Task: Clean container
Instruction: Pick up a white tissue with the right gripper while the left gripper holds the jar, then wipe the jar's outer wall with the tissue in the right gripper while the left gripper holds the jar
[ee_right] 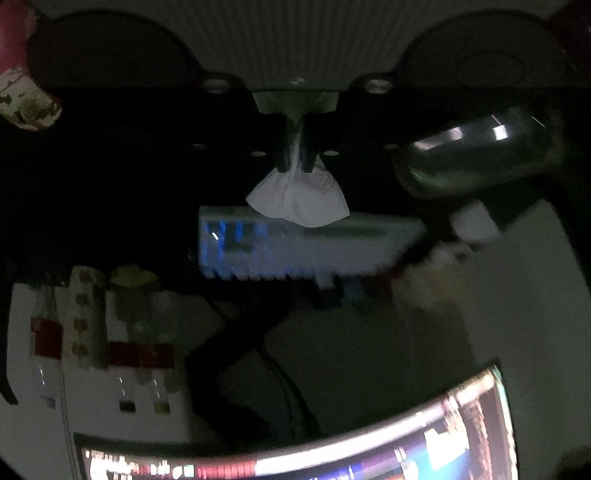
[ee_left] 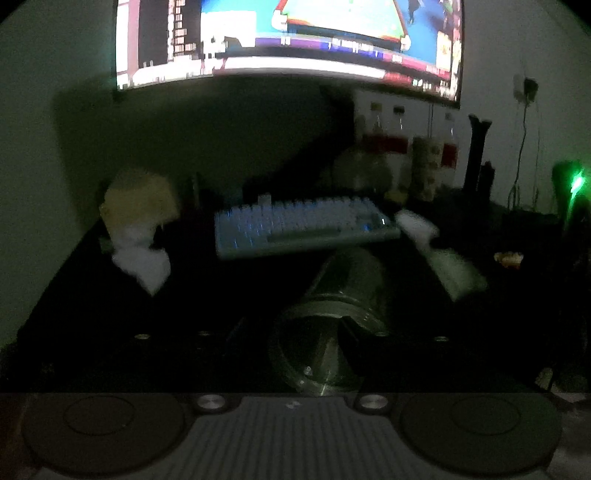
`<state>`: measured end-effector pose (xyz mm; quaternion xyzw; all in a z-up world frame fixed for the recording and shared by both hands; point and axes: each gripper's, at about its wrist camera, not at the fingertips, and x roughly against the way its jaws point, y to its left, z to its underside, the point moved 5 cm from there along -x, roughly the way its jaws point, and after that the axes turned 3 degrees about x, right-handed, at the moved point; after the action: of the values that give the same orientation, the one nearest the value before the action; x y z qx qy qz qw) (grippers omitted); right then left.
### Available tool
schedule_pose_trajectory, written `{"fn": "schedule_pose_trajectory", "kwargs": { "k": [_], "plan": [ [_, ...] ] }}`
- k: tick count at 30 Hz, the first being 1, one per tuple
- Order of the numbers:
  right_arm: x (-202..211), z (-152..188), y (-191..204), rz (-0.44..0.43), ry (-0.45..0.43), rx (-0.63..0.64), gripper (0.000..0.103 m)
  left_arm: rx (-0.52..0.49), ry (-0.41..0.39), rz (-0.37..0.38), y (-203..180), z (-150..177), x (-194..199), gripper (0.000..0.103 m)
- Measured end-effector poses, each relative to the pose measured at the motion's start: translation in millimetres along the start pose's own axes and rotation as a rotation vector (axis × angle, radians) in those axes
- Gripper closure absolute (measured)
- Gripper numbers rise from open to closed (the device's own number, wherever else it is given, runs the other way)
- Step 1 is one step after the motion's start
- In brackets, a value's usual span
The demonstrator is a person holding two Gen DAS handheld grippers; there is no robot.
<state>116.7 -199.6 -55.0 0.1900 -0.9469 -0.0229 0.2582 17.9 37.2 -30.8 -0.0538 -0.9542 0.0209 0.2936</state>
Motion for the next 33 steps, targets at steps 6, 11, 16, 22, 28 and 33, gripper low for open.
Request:
{"fn": "schedule_pose_trajectory", "kwargs": {
  "k": [6,11,16,22,28,33],
  "plan": [
    [23.8,-15.2,35.5,-0.104,-0.058,0.068,0.095,0.004,0.058,0.067,-20.2,3.6,6.9,0.046],
    [22.5,-14.6,58.0,-0.190,-0.049,0.105,0.095,0.064,0.100,0.135,-42.9,13.6,-9.6,0.046],
    [21.3,-12.4,56.6,-0.181,-0.050,0.093,0.094,0.118,0.039,0.116,-48.5,16.8,-29.6,0.064],
    [23.8,-8.9,50.9,-0.171,-0.064,0.084,0.094,0.055,-0.006,0.143,-45.9,30.8,-55.2,0.081],
    [25.3,-5.7,56.5,-0.214,-0.057,0.109,0.094,-0.052,-0.078,0.304,-48.6,44.9,-68.7,0.093],
    [24.3,-8.4,72.9,-0.283,-0.034,0.122,0.094,-0.038,-0.098,0.470,-43.7,41.0,-75.7,0.094]
  ]
}}
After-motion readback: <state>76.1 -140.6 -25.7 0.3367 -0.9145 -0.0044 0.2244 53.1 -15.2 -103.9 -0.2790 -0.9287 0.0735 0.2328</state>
